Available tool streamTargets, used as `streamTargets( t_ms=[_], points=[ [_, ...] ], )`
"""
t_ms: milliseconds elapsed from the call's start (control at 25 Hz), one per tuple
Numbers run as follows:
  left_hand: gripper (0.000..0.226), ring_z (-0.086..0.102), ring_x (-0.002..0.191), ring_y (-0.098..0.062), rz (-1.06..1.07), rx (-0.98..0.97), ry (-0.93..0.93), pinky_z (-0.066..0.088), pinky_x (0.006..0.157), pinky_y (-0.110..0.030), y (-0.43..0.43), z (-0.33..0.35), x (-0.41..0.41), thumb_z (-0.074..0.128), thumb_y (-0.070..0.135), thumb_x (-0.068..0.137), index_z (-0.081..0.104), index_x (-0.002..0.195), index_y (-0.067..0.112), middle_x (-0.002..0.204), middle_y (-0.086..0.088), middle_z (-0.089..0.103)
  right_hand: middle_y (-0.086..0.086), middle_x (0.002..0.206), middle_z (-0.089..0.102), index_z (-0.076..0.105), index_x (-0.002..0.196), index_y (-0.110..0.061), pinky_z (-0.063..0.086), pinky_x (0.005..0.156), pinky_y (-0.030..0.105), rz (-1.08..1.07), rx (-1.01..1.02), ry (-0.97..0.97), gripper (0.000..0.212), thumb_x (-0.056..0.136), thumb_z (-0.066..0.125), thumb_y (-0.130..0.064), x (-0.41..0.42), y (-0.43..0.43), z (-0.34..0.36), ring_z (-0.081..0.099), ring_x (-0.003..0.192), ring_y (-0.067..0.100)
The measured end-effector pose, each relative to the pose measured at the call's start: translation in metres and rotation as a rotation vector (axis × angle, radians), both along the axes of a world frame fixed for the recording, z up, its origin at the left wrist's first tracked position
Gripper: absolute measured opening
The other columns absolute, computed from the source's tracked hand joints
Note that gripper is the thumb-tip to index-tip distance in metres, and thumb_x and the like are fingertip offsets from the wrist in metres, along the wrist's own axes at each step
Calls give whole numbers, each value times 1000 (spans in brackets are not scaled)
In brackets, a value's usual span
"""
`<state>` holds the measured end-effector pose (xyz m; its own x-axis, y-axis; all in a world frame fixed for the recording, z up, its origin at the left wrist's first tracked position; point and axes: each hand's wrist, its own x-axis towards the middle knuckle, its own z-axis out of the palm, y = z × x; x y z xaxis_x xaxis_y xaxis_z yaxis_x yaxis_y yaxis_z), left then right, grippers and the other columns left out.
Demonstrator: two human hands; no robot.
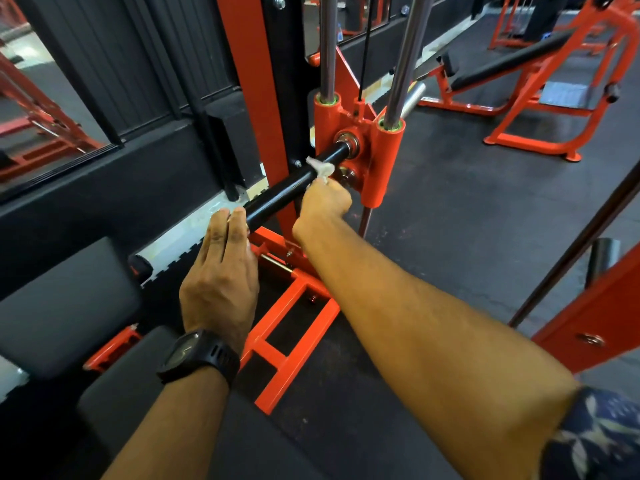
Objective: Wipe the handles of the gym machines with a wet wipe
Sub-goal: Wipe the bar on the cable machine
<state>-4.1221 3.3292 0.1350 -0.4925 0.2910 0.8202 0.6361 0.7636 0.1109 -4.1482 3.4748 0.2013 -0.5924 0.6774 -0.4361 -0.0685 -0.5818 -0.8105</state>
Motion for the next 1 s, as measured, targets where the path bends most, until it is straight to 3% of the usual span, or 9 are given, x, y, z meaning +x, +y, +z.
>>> streamTargets(
  t_ms=[120, 320, 400, 600, 680, 760, 880, 920, 1000],
  points=[
    [38, 57, 129, -33, -2, -11, 4, 48, 103, -39, -1, 0, -1, 40, 16, 108, 50, 141, 1, 144, -22, 53, -3, 76, 54, 65, 93, -12, 55, 81, 36, -13, -38, 4, 22, 103, 47, -19, -9, 1, -2, 56, 76, 19],
    [36, 59, 126, -32, -9, -32, 1, 51, 101, -40, -1, 1, -2, 42, 14, 107, 51, 140, 1, 142, -21, 55, 3, 98, 63, 60, 106, -12, 45, 58, 23, 14, -63, -37, 18, 105, 44, -20, -19, 32, 5, 61, 77, 16],
    [36, 60, 126, -31, -1, -34, 3, 52, 100, -40, -1, 1, -1, 45, 12, 106, 52, 139, 1, 142, -20, 55, 3, 83, 54, 56, 94, -10, 51, 49, 19, -23, -167, 124, 16, 104, 46, -16, -18, 35, 4, 59, 61, 10],
    [36, 61, 124, -32, 17, -39, 16, 54, 98, -41, 0, 1, -1, 53, 7, 102, 54, 138, 1, 140, -21, 56, 14, 96, 67, 63, 91, -3, 55, 87, 44, -171, -171, 19, 21, 99, 59, -22, -37, 56, 2, 66, 89, 31],
    [38, 61, 123, -32, 28, -33, 6, 54, 97, -41, 0, 1, -1, 54, 6, 101, 54, 139, 1, 141, -21, 55, 11, 96, 67, 59, 77, -8, 54, 88, 43, -184, -172, 18, 26, 99, 56, -22, -28, 59, 9, 65, 87, 28],
    [38, 61, 123, -33, 34, -29, -9, 55, 96, -42, 1, 0, 0, 54, 5, 101, 54, 139, 1, 143, -20, 54, 5, 90, 67, 65, 81, -13, 53, 77, 34, -85, 164, 2, 22, 97, 55, -22, -25, 47, 3, 64, 80, 21],
    [39, 62, 122, -33, 33, -40, -14, 58, 93, -45, 0, 2, 1, 53, 6, 101, 52, 140, 1, 143, -21, 53, 9, 128, 63, 68, 114, -10, 40, 109, 34, 127, 996, -51, 29, 98, 43, -10, -28, 37, -20, 53, 127, 22],
    [39, 62, 122, -34, 30, -46, -18, 58, 91, -46, 0, 4, 1, 52, 6, 101, 52, 140, 1, 143, -21, 54, 9, 137, 58, 66, 121, -10, 33, 113, 33, 148, 1120, -69, 33, 99, 41, -14, -30, 49, -22, 47, 134, 24],
    [40, 61, 123, -33, 33, -55, -22, 59, 90, -47, 0, 4, 2, 51, 8, 101, 51, 140, 1, 143, -20, 54, 7, 131, 60, 68, 114, -13, 38, 107, 30, 123, 1164, -93, 31, 98, 42, -21, -29, 73, -25, 55, 123, 23]
  ],
)
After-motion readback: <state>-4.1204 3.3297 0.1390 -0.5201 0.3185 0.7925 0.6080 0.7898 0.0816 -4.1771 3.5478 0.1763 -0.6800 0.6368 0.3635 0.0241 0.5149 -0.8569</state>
